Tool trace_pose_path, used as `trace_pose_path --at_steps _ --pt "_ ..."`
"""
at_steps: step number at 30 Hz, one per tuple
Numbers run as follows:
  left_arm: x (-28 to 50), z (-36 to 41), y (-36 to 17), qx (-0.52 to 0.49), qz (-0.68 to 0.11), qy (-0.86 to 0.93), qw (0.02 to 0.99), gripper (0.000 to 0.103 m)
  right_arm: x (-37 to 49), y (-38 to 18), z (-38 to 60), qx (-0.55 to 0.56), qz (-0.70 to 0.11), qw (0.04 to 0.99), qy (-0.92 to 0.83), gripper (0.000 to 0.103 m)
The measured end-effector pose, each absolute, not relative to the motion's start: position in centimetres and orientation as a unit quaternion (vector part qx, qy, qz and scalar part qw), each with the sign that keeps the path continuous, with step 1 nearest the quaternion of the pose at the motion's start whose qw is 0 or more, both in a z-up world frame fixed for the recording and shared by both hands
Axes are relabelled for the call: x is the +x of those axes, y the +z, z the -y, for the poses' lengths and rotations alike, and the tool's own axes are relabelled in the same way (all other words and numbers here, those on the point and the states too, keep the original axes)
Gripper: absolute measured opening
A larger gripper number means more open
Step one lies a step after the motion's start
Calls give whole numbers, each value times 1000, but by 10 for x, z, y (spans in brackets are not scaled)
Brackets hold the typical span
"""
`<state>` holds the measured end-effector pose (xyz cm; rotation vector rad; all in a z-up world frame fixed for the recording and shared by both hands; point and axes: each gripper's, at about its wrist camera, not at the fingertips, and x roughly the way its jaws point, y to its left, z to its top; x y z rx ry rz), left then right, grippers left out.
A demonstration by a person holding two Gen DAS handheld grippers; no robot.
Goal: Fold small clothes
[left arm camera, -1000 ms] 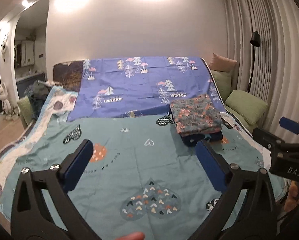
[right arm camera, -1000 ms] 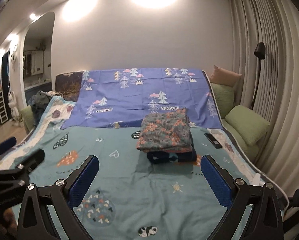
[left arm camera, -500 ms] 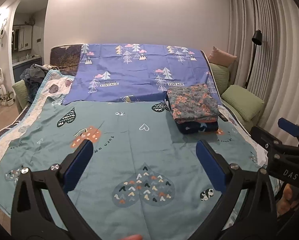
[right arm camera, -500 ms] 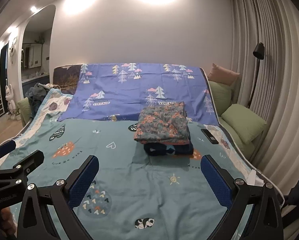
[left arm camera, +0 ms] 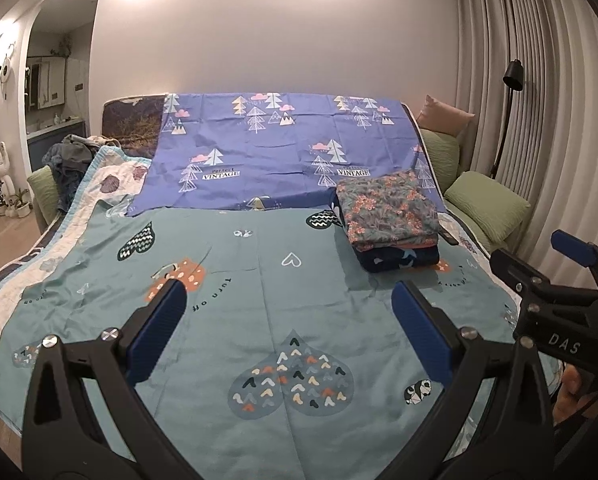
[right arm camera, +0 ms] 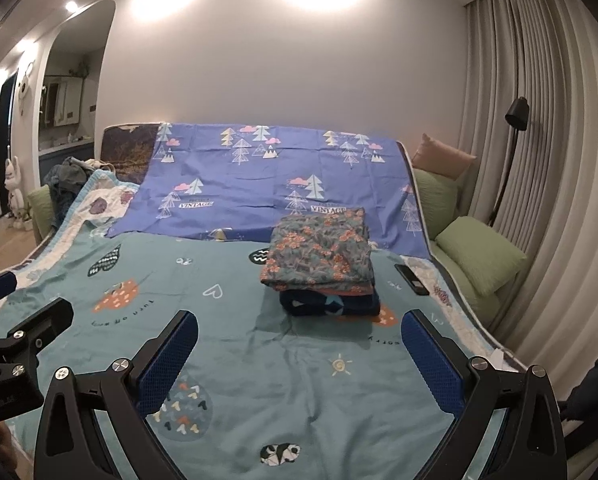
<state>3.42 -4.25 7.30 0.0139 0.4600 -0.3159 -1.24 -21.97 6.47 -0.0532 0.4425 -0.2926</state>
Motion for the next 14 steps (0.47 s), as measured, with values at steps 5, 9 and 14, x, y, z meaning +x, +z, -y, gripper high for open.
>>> trace_pose_path --at_steps 5,9,14 --pt "33 43 75 10 -224 -155 962 102 -11 65 221 -30 -218 964 -146 103" --pt "31 44 76 7 -225 -152 962 102 -11 65 221 -31 -217 964 -149 103" --pt "29 45 76 14 -222 -141 965 102 -12 65 219 -35 -214 965 -150 103"
